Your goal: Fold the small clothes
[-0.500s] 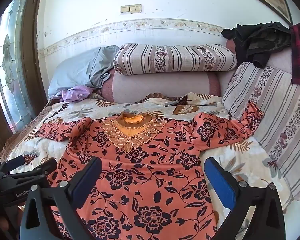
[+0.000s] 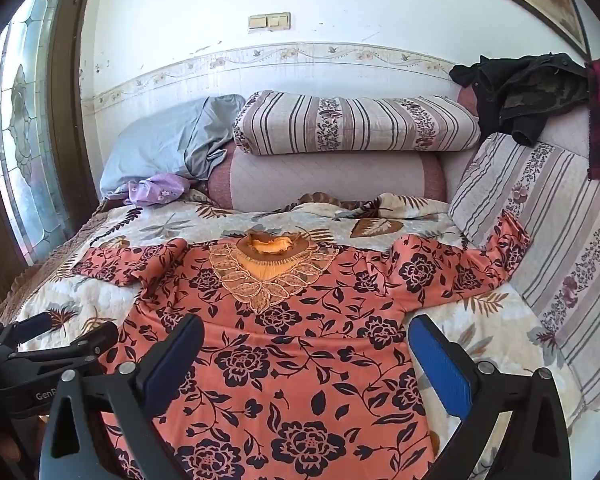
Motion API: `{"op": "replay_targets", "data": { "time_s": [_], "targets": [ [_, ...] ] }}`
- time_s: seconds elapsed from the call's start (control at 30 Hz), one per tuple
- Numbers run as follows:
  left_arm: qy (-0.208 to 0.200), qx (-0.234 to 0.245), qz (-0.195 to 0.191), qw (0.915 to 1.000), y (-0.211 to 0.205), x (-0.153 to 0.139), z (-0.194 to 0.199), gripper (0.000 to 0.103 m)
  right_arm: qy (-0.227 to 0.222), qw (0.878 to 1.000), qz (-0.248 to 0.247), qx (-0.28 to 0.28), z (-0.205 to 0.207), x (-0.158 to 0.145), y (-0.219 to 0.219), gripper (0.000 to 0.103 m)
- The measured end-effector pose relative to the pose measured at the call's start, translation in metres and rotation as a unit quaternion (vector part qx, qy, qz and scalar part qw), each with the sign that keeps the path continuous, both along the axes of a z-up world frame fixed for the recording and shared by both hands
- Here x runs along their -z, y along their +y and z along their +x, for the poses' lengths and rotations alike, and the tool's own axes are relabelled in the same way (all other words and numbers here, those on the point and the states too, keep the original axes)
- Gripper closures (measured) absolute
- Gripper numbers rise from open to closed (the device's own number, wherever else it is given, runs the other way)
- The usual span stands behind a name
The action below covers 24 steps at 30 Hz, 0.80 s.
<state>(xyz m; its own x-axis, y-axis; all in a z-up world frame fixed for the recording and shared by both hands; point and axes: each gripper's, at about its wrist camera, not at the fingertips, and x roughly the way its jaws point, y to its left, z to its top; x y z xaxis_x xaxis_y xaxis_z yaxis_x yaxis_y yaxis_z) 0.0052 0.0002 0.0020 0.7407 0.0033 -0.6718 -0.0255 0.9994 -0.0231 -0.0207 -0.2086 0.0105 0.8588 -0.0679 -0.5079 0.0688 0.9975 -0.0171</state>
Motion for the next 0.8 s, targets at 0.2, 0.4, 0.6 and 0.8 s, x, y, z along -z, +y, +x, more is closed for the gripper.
{"op": "replay_targets", "data": {
  "time_s": [0.2,0.4,0.6,0.8],
  "targets": [
    [-0.001,-0.001,0.002,1.0000,0.001,-0.003,0.001,0.000,0.001,1.000,0.000,-0.003,0.003,0.000,0.001,0.000],
    [0.011,0.000,0.001,0.9999,0.000,-0.003,0.002,0.000,0.000,1.000,-0.001,-0.005,0.005,0.000,0.002,0.000],
    [0.018,0.000,0.011,0.9998,-0.002,-0.002,0.005,0.000,0.004,1.000,0.000,-0.010,0.010,0.002,0.003,0.000],
    [0.033,-0.002,0.021,0.9992,-0.003,0.001,0.010,0.000,0.006,1.000,-0.001,-0.012,0.015,0.005,0.003,0.000]
  ]
}}
